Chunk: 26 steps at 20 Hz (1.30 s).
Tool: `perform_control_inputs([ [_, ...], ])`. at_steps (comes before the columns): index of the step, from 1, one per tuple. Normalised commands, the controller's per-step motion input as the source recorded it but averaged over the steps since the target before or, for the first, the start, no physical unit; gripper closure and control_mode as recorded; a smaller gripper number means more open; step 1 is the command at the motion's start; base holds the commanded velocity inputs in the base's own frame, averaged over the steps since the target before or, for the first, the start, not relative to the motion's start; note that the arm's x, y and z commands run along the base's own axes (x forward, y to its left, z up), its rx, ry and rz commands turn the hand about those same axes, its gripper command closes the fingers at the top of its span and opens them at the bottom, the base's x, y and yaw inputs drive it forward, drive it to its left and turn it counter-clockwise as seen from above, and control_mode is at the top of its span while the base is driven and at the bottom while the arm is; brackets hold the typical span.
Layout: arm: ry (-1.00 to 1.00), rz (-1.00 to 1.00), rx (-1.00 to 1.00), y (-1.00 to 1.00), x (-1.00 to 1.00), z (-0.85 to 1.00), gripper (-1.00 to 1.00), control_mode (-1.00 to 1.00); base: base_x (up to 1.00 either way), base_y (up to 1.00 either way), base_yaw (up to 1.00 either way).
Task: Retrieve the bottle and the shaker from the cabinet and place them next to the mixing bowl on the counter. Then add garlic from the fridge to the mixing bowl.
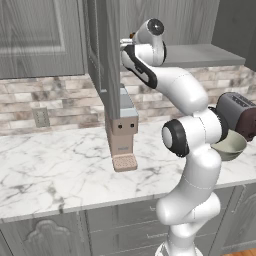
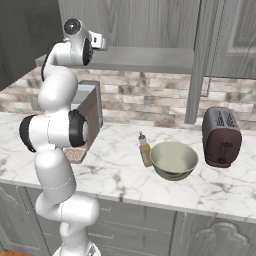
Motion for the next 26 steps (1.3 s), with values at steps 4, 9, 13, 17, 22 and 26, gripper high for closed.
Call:
perform_control_inputs([
  [4, 0.00, 0.00, 0.00, 0.00, 0.00, 0.00, 1.00, -1.00, 0.00, 0.00, 0.00],
  [9, 0.03, 0.00, 0.00, -0.02, -0.06, -0.11, 1.00, -1.00, 0.00, 0.00, 0.00],
  [13, 0.00, -0.03, 0.02, -0.33, -0.86, -0.19, 1.00, -1.00, 0.00, 0.00, 0.00],
  [17, -0.01, -0.04, 0.08, -0.32, -1.00, -0.01, 1.00, -1.00, 0.00, 0.00, 0.00],
  [22, -0.06, -0.01, 0.08, -0.21, -1.00, 0.00, 1.00, -1.00, 0.00, 0.00, 0.00],
  [26, -0.08, -0.01, 0.05, -0.17, -1.00, 0.00, 1.00, -1.00, 0.00, 0.00, 0.00],
])
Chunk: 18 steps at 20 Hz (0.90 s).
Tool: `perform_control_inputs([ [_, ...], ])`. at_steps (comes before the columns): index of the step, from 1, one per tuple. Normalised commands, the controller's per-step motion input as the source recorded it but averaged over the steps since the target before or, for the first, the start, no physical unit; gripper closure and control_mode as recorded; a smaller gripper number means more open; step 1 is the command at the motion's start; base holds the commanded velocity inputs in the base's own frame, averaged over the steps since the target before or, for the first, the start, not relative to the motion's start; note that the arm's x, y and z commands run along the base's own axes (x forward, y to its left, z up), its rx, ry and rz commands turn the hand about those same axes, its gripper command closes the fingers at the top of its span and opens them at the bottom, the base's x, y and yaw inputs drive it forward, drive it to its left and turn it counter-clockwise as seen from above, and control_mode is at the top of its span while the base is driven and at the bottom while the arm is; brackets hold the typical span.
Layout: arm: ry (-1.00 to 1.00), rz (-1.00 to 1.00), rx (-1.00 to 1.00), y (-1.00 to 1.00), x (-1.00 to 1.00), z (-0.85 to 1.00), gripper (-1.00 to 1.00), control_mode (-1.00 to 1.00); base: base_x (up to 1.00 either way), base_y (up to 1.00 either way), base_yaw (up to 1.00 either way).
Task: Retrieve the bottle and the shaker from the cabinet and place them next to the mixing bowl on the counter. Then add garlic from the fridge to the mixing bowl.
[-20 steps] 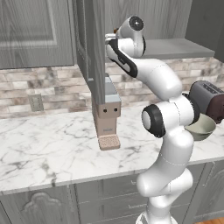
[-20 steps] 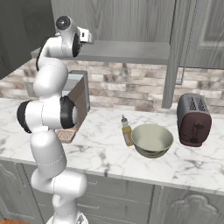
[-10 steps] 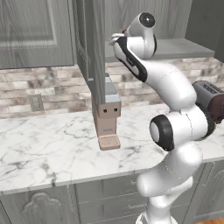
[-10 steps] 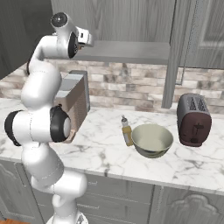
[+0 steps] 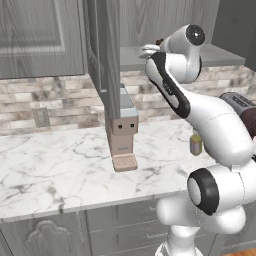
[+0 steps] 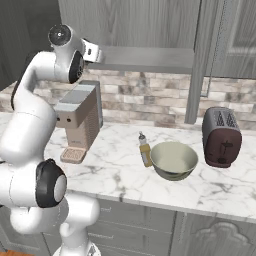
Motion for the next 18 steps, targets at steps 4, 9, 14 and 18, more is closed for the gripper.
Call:
perform_control_inputs([
  [4, -0.06, -0.03, 0.02, -0.12, -1.00, -0.01, 1.00, -1.00, 0.00, 0.00, 0.00],
  [9, -0.01, -0.08, 0.00, -0.18, -1.00, -0.17, 1.00, -1.00, 0.00, 0.00, 0.00],
  [14, 0.00, -0.37, 0.00, -0.19, -0.99, -0.63, 1.00, -1.00, 0.00, 0.00, 0.00],
  [18, 0.00, -0.62, -0.02, -0.16, -0.80, -0.79, 1.00, -1.00, 0.00, 0.00, 0.00],
])
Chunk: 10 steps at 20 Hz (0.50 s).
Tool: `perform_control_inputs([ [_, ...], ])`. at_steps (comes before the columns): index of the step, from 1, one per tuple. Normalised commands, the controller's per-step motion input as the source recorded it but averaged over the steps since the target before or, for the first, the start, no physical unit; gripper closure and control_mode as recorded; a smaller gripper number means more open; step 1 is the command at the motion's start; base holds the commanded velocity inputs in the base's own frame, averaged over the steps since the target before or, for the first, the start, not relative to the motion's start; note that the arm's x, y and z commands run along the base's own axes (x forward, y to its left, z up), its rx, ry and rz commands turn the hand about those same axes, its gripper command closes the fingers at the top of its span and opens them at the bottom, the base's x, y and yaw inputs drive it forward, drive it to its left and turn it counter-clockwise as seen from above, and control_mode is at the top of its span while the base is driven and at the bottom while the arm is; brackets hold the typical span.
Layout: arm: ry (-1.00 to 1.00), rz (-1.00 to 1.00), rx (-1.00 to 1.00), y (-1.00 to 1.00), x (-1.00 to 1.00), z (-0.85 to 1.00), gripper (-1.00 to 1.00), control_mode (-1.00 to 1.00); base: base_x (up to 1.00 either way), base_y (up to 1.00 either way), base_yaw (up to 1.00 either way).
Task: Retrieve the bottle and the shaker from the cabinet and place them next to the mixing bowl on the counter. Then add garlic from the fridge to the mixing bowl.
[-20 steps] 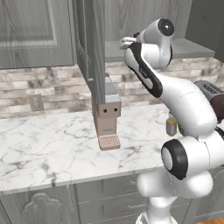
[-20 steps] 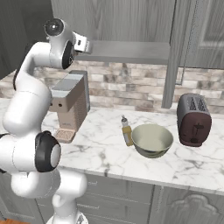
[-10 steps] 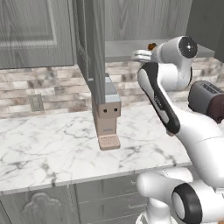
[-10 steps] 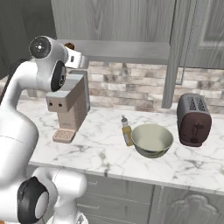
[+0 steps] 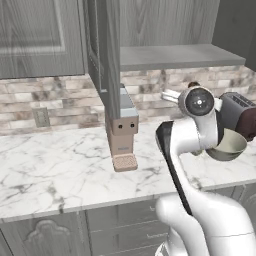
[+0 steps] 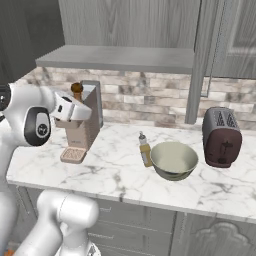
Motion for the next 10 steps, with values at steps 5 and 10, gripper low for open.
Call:
perform_control_inputs([
  [5, 0.00, -0.56, -0.04, -0.27, -0.37, -0.65, 1.00, -1.00, 0.00, 0.00, 0.00],
  [10, 0.04, -0.31, -0.07, -0.28, -0.07, -0.33, 1.00, -1.00, 0.00, 0.00, 0.00],
])
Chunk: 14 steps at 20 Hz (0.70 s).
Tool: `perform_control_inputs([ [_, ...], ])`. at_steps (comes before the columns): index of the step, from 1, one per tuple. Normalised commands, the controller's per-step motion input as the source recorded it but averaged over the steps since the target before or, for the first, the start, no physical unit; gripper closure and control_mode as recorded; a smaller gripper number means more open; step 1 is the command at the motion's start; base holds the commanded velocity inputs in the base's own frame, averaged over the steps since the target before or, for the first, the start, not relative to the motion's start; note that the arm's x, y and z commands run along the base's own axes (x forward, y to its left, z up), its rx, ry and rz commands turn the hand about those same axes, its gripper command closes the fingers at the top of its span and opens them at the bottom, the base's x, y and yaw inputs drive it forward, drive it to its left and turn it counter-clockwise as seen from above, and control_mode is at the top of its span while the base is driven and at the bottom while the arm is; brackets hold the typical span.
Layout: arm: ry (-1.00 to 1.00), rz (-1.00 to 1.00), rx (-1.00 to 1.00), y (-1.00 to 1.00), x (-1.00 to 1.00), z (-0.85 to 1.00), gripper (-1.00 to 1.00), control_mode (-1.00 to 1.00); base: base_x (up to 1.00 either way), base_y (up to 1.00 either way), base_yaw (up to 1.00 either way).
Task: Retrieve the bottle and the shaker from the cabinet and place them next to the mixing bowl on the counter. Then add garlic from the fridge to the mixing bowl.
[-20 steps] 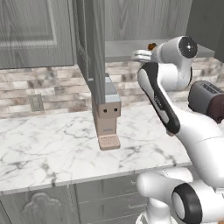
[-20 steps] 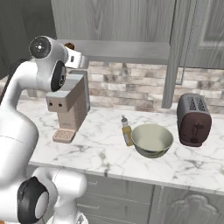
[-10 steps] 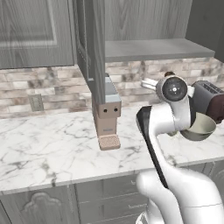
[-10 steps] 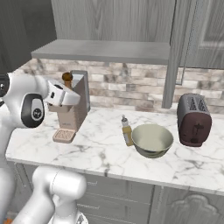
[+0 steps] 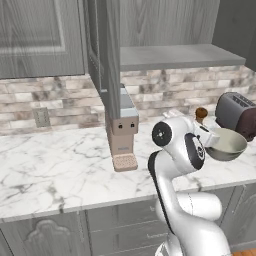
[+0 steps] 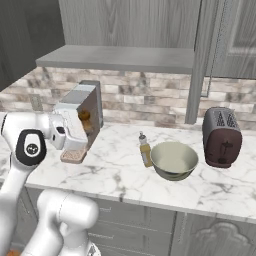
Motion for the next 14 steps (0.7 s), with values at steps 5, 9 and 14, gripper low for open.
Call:
perform_control_inputs([
  [5, 0.02, -0.11, -0.03, -0.50, 0.00, -0.24, 1.00, -1.00, 0.00, 0.00, 0.00],
  [9, 0.12, -0.16, -0.06, -0.59, 0.01, -0.46, 1.00, -1.00, 0.00, 0.00, 0.00],
  [14, 0.20, -0.17, -0.07, -0.54, 0.04, -0.71, 1.00, -1.00, 0.00, 0.00, 0.00],
])
